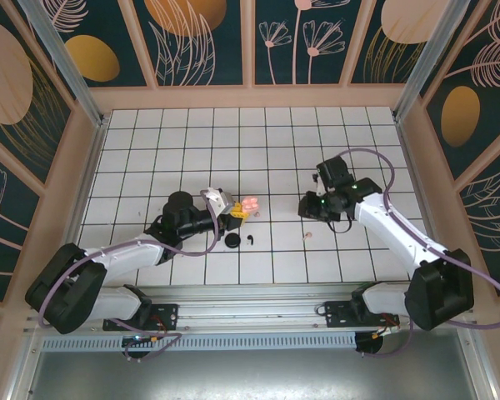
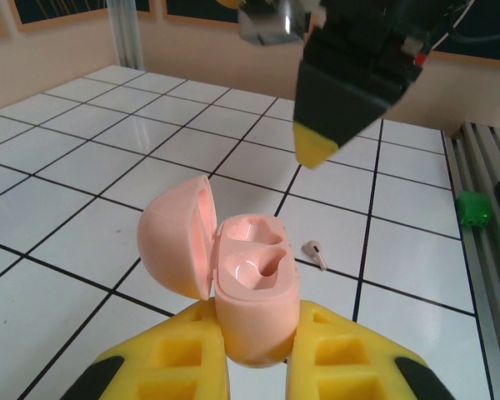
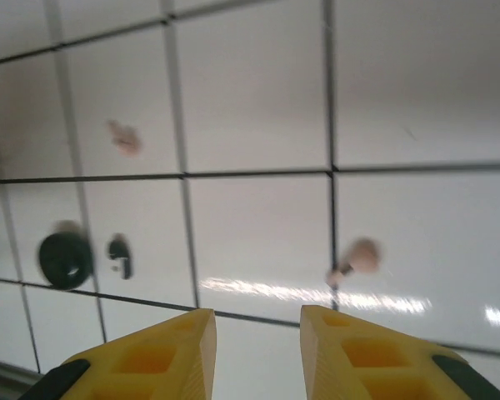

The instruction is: Insert the wireless bluetooth earbuds into the charging case

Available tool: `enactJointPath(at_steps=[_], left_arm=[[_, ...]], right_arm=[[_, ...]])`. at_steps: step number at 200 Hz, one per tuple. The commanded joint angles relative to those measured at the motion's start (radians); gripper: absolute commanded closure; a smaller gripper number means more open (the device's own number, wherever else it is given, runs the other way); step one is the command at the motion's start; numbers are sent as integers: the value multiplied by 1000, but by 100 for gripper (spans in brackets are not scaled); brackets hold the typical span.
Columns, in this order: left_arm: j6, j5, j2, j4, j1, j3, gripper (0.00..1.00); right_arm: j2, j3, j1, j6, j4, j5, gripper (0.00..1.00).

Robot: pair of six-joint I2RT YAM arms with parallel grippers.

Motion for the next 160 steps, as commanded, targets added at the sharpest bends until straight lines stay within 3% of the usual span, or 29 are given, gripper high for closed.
enactJointPath(at_steps=[1, 160], left_arm=[[-1, 8, 8, 41, -5, -8, 88], [-9, -19, -31, 15, -5, -5, 89]], right_arm=[[12, -52, -25, 129, -62, 32, 67], [217, -115, -51, 122, 100, 17, 64]])
